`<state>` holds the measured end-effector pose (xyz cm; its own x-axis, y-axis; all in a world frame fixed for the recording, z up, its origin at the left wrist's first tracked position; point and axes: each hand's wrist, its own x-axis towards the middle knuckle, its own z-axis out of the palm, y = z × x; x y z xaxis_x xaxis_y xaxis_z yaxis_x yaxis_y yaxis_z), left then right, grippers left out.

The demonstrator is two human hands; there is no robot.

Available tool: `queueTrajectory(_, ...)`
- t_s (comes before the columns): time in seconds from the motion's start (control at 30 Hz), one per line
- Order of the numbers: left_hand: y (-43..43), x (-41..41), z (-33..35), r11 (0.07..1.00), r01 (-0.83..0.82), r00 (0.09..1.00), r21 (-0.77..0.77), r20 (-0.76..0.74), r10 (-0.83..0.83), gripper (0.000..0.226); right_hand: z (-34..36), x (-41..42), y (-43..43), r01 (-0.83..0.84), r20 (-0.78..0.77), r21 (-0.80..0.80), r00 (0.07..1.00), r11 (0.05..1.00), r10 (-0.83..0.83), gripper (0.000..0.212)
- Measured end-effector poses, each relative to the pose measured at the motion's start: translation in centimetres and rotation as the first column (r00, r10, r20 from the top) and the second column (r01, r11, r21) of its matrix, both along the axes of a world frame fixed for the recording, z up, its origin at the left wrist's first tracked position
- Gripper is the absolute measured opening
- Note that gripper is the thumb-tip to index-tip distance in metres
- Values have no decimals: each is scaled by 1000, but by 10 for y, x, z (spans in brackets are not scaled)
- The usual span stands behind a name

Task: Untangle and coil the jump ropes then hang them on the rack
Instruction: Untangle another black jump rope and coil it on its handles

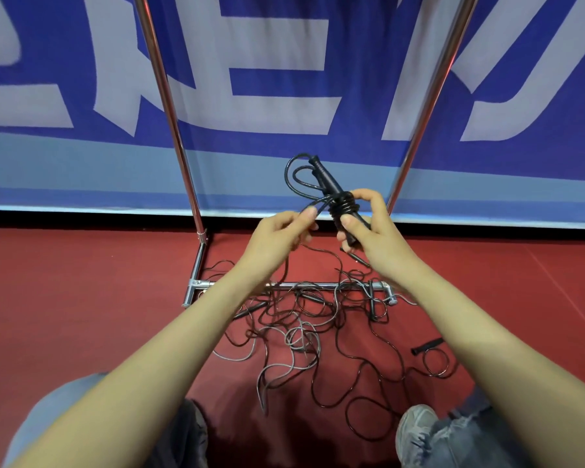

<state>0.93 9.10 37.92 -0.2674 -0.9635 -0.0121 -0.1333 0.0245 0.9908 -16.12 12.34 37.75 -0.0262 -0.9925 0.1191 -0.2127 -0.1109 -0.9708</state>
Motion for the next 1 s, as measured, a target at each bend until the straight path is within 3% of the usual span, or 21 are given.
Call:
queueTrajectory(0.07,-2,0,3,995,-4,996,102,-92,13,40,0,-1,0,-16,80,38,997,999,13,25)
queueTrajectory(0.13,-5,2,6,971,33,978,238,-207,18,32,-3,-3,0,-31,73,64,997,997,27,24)
queueTrajectory(0.2,-7,6,9,962,67,971,264,-241,-1,17,-4,-5,-1,-34,36,72,999,997,31,23)
queueTrajectory(0.27,-8,10,13,990,44,984,136,-176,-20,6,-2,-6,-2,-25,-2,68,1000,997,26,25)
queueTrajectory(0.33,-9,14,14,994,6,1000,-108,18,-4,5,0,-6,-3,-12,-27,63,1000,998,14,33)
queueTrajectory(0.4,-8,15,12,916,32,974,-399,217,60,10,0,-5,-4,-3,-60,59,998,998,7,42)
queueTrajectory(0.5,-10,17,6,755,29,936,-655,283,210,17,-3,-4,-6,-17,-118,75,993,997,25,46)
queueTrajectory(0.57,-11,19,4,749,1,934,-663,268,236,18,-5,-4,-6,-6,-138,86,990,996,18,46)
queueTrajectory(0.7,-2,12,1,850,48,972,-525,221,81,20,-6,-7,-7,44,-97,79,995,996,-36,47)
queueTrajectory(0.77,-2,12,3,873,-13,985,-487,143,94,21,-8,-9,-7,42,-129,94,991,995,-30,41)
queueTrajectory(0.83,-4,14,7,845,-57,977,-531,143,156,19,-8,-8,-5,51,-259,131,966,990,-15,33)
queueTrajectory(0.93,-4,11,9,761,-18,959,-648,205,198,12,-9,-5,-1,63,-574,122,818,991,18,26)
queueTrajectory(1.0,-4,9,5,721,24,951,-692,238,196,11,-9,-3,0,75,-655,103,756,992,11,25)
